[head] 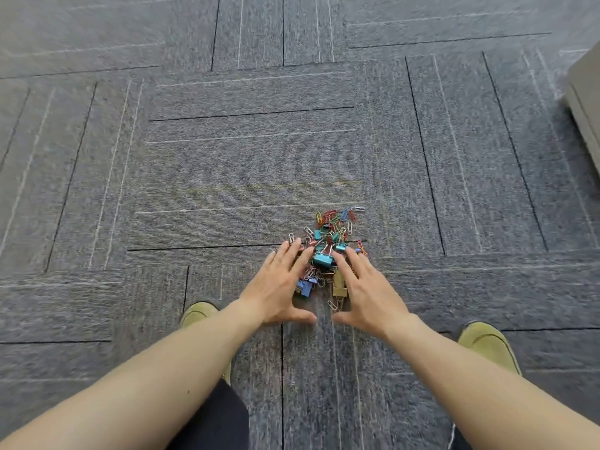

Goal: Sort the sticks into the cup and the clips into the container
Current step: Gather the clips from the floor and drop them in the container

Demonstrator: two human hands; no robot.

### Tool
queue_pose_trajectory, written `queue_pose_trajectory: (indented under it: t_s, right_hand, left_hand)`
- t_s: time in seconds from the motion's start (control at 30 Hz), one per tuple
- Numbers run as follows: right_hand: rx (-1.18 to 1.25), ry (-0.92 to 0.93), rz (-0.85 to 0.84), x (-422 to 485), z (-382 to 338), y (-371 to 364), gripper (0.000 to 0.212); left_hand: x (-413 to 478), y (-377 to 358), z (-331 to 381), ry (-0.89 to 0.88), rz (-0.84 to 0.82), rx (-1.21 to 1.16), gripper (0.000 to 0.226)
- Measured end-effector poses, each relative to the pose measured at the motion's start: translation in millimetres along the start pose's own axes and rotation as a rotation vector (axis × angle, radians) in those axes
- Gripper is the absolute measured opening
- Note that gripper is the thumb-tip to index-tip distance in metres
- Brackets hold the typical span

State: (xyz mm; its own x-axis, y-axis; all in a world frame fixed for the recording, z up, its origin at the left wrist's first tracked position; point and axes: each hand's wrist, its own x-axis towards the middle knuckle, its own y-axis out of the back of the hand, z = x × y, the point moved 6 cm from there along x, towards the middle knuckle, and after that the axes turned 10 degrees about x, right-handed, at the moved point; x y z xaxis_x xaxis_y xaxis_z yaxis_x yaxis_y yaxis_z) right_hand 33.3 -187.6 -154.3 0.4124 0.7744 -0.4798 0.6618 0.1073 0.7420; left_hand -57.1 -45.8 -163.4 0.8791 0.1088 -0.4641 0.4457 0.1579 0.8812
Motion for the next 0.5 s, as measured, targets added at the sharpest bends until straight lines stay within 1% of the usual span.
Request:
queue_pose_trajectory:
  t_s: [0.1,0.23,0.37,0.43,0.5]
  right_hand:
    - [-0.069,0.020,0.026,3,-1,0,0.129]
    - [-0.174,0.098,0.013,13,-9,9,0.131]
    - [-0.166,0.094,0.011,35,-9,12,0.138]
    - [-0.160,0.129,-0.005,39,-7,10,0.133]
    - [-0.146,0.185,0.018,38,-3,10,0.116]
  left_hand:
    - [8,-5,8,0.016,0.055,0.017,0.130]
    - [23,-1,5,-0.029,0.076,0.057,0.130]
    - [31,2,0,-0.089,0.072,0.145,0.128]
    - [30,-1,-2,-0.119,0.095,0.154,0.120]
    - [27,-4,-3,-0.129,0.181,0.156,0.103]
